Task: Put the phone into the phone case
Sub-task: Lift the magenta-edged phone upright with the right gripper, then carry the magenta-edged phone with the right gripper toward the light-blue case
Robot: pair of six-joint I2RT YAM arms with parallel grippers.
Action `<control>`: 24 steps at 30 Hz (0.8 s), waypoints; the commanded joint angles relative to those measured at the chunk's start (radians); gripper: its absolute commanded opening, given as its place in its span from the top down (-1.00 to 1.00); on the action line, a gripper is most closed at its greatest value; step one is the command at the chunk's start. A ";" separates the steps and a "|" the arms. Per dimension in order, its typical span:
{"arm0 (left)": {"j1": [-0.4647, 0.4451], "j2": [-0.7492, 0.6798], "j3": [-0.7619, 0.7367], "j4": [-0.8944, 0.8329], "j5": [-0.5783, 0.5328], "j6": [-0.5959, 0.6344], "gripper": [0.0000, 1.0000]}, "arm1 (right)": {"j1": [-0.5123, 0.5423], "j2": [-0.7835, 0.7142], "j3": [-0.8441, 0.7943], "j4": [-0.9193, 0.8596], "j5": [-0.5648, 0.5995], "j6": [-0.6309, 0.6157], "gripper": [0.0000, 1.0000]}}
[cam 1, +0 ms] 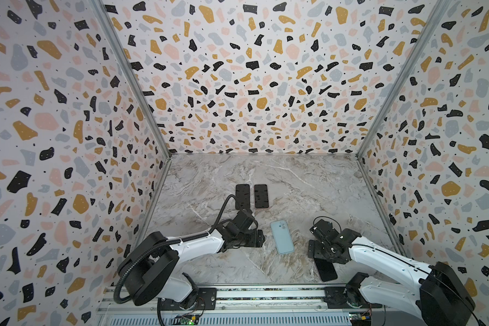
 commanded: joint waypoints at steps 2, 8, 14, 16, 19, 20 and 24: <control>0.004 -0.031 -0.018 0.030 0.010 0.005 -0.73 | 0.012 0.035 -0.020 -0.028 -0.027 0.059 -1.00; 0.004 -0.029 -0.023 0.036 0.011 0.009 -0.73 | 0.082 0.045 -0.049 -0.014 -0.044 0.109 -0.95; 0.005 -0.023 -0.017 0.036 0.016 0.014 -0.73 | 0.153 0.069 -0.034 -0.026 -0.005 0.134 -0.68; 0.005 -0.023 -0.014 0.034 0.014 0.014 -0.73 | 0.155 0.078 -0.031 -0.024 0.012 0.134 -0.57; 0.006 -0.024 -0.012 0.031 0.013 0.014 -0.73 | 0.155 0.089 -0.029 -0.013 0.037 0.130 -0.49; 0.006 -0.025 -0.013 0.031 0.013 0.014 -0.73 | 0.155 0.092 -0.027 -0.010 0.047 0.127 -0.47; 0.005 -0.026 -0.009 0.028 0.010 0.013 -0.73 | 0.148 0.118 -0.009 0.030 0.062 0.092 -0.44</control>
